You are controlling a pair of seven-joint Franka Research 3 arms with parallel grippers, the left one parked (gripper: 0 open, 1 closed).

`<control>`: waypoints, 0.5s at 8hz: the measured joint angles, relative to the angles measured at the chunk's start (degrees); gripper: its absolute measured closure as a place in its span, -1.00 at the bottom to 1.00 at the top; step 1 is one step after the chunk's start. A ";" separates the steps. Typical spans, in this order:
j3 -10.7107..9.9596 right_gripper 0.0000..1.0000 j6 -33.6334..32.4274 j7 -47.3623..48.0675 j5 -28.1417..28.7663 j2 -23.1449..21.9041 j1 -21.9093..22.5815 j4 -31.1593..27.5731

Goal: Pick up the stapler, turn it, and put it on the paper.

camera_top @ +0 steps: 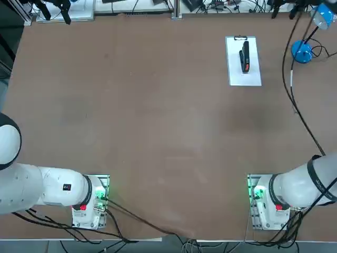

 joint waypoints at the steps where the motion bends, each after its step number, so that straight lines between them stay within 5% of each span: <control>1: -0.14 -1.00 -2.87 -0.88 0.37 -2.62 -0.62 0.01; 4: 0.54 -1.00 -6.13 -1.69 0.46 -7.56 -2.96 0.07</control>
